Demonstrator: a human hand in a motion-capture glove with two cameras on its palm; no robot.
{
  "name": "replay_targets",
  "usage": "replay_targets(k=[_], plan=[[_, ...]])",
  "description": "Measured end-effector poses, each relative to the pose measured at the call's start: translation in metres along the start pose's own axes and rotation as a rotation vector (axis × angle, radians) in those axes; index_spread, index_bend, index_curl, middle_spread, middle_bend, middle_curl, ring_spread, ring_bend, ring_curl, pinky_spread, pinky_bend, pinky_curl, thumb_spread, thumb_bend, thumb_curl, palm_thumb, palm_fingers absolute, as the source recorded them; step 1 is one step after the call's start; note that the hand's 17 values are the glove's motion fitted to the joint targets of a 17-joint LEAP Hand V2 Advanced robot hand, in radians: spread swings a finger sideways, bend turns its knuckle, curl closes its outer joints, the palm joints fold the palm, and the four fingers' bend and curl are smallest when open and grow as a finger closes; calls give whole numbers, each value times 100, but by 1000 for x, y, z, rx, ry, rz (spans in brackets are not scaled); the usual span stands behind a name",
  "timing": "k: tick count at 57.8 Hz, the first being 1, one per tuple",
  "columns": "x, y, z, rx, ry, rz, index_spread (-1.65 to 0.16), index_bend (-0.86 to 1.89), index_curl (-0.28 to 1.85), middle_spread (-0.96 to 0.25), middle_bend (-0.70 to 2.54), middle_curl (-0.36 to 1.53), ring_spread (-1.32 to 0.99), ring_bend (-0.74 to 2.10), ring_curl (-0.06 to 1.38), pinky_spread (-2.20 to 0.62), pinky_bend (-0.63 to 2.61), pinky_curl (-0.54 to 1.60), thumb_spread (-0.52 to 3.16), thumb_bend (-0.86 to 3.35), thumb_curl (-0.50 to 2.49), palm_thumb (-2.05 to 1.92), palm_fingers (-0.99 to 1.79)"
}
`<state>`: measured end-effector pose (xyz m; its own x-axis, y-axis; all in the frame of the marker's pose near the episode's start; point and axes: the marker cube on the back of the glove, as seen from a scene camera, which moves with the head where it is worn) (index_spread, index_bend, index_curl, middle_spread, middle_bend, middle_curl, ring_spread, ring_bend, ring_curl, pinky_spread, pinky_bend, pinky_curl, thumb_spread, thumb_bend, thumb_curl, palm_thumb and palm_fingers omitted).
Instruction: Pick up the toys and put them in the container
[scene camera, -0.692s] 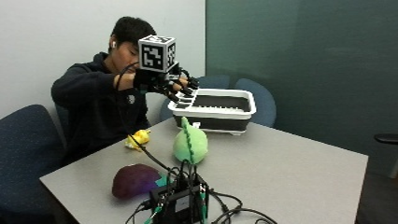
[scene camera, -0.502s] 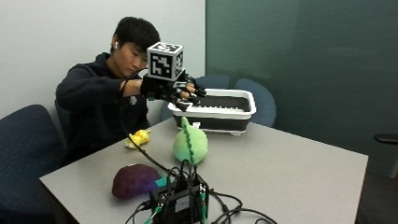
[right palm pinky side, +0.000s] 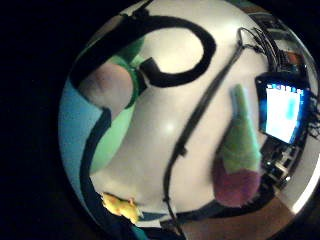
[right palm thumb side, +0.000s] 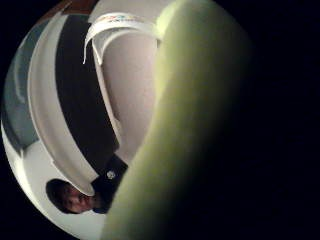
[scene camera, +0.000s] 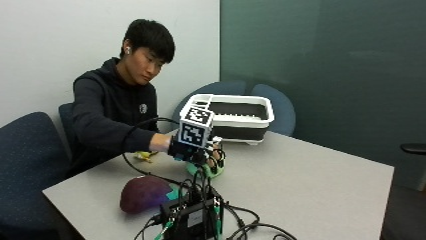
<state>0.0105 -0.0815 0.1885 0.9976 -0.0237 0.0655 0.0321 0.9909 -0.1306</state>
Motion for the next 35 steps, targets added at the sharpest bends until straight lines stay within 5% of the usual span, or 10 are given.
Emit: replay_targets(k=[7,15,28,35], plan=[[-1,-3,0,176,-65,2,-30,16,20,-8,34,19,-15,76,27,-10,99,31,127,27,39,61,62],[-9,-2,-25,206,-75,36,-36,29,25,-19,55,28,-31,98,38,-26,99,35,96,31,53,78,97],[-90,21,-138,440,-53,-22,-46,54,40,-31,88,45,-46,119,54,-34,100,43,53,36,70,84,96],[-136,17,-194,493,21,-210,-50,65,49,-35,100,54,-50,128,61,-36,107,48,32,39,76,82,89]])
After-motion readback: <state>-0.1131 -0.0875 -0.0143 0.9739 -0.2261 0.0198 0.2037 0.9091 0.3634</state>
